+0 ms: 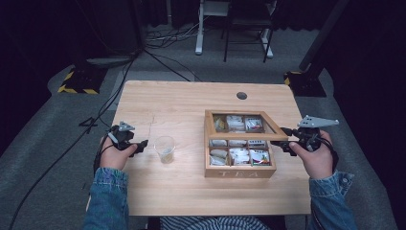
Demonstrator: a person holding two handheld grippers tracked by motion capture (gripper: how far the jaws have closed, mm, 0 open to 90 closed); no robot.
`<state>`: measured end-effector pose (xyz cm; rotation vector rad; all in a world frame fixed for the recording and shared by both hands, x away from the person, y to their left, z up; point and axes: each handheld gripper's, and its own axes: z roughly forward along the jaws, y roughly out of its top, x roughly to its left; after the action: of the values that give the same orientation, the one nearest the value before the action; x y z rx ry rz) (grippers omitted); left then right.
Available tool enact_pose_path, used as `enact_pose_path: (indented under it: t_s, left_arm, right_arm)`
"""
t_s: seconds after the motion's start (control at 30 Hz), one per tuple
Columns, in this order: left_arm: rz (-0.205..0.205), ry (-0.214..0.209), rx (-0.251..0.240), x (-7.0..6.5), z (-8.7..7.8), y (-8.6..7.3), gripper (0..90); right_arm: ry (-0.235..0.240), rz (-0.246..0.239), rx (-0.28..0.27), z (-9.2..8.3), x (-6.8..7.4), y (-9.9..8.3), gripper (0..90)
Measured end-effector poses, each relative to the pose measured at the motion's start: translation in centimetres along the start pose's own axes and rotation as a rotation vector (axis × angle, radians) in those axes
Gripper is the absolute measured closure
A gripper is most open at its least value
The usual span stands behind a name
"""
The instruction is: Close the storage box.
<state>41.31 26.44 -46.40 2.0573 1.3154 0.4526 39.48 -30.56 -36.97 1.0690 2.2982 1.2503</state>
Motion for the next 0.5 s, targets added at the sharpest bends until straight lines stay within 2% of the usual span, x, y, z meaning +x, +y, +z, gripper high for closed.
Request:
enact_pose_path:
  t_s: [0.27, 0.5]
  left_arm:
    - [0.009, -0.011, 0.023, -0.1, 0.6, -0.3, 32.3]
    - [0.011, -0.017, 0.036, -0.1, 0.8, -0.4, 32.1]
  right_arm:
    - [-0.011, -0.014, 0.045, 0.1, 0.7, -0.9, 39.7]
    - [0.006, -0.02, 0.077, 0.3, 1.0, -1.9, 42.5]
